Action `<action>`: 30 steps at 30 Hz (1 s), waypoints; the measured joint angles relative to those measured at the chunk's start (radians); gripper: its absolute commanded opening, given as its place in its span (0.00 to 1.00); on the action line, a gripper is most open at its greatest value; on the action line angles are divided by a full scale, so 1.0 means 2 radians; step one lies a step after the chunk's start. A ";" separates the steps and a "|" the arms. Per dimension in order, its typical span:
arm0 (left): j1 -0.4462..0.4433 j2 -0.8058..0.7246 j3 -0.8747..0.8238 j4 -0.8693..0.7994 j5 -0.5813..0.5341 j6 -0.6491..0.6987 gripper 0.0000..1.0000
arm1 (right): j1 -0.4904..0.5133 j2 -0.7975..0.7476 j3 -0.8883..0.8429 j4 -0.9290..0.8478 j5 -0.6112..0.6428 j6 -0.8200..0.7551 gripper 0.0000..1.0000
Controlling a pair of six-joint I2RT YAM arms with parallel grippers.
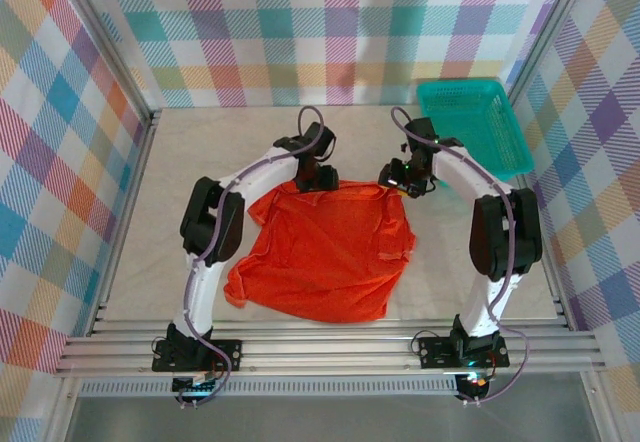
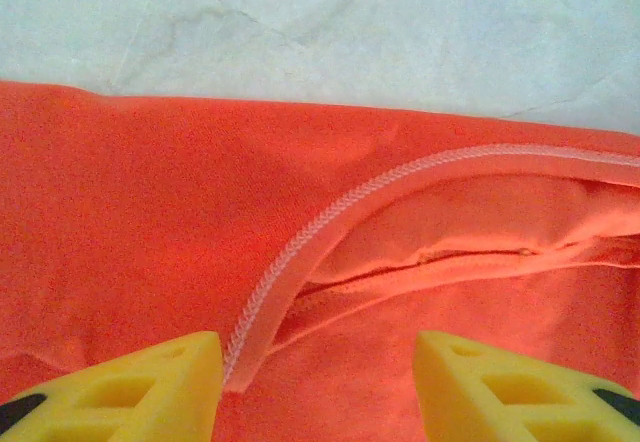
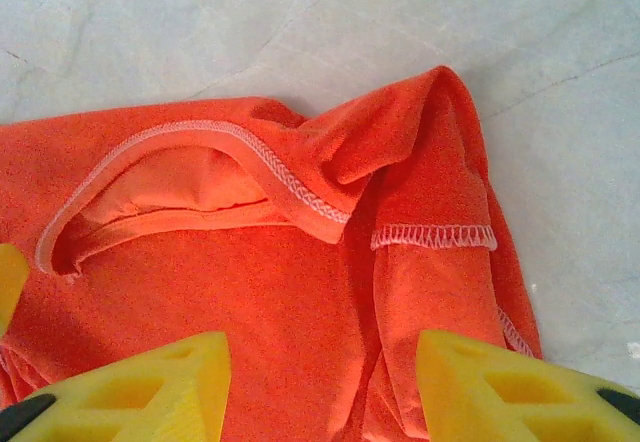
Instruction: Fold the inside-out t-shirt
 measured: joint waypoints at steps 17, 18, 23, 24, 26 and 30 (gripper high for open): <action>0.000 0.043 0.024 -0.042 -0.039 0.033 0.26 | -0.003 0.081 0.038 0.008 -0.009 -0.007 0.44; 0.000 0.046 0.026 -0.043 -0.042 0.034 0.25 | -0.003 0.087 0.043 0.008 -0.012 -0.007 0.44; 0.000 0.054 0.036 -0.052 -0.052 0.040 0.06 | -0.002 0.106 0.066 0.011 -0.023 -0.007 0.44; 0.000 0.055 0.037 -0.053 -0.056 0.041 0.00 | -0.002 0.106 0.068 0.011 -0.024 -0.007 0.43; 0.000 0.055 0.042 -0.059 -0.060 0.045 0.00 | -0.002 0.109 0.073 0.011 -0.026 -0.006 0.36; 0.000 0.055 0.059 -0.075 -0.071 0.048 0.00 | -0.002 0.129 0.096 0.011 -0.028 -0.004 0.16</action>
